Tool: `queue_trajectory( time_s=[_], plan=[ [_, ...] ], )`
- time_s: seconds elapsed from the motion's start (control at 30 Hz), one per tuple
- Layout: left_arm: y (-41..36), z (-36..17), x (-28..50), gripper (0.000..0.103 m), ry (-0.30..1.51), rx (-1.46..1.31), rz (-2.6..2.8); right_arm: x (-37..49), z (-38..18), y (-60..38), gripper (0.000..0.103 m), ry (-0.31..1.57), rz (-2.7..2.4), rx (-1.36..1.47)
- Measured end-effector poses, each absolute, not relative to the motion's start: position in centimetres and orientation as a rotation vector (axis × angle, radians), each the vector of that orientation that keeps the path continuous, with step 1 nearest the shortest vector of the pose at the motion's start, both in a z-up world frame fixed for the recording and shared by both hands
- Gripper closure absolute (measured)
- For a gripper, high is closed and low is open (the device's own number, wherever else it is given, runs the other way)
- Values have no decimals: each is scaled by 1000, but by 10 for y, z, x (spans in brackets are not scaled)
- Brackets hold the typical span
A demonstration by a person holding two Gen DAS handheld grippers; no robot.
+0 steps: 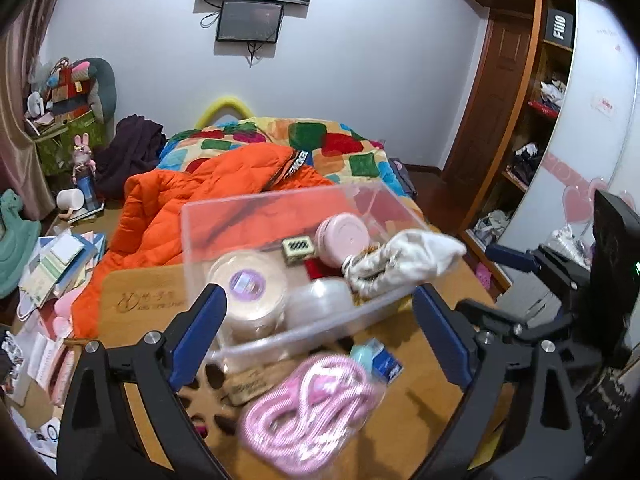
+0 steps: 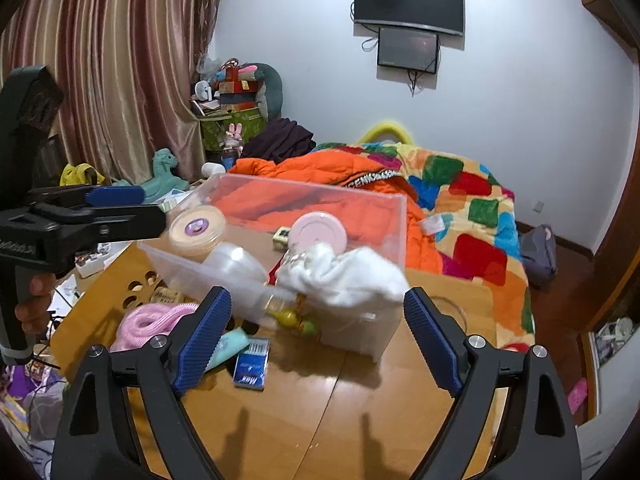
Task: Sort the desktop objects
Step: 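Open the right gripper to drop the bag while the left gripper releases the container into the box, then grasp the pink rope bag with the left gripper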
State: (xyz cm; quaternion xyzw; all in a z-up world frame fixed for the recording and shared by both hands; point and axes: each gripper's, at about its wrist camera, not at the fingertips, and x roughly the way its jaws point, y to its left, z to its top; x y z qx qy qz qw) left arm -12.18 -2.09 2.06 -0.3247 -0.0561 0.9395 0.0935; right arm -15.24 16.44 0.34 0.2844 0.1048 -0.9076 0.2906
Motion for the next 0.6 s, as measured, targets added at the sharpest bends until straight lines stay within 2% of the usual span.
queue_trajectory(
  time_s=[0.6],
  plan=[
    [-34, -63, -79, 7, -54, -1154, 2660, -145, -47, 172, 16, 252, -2371, 965]
  ],
)
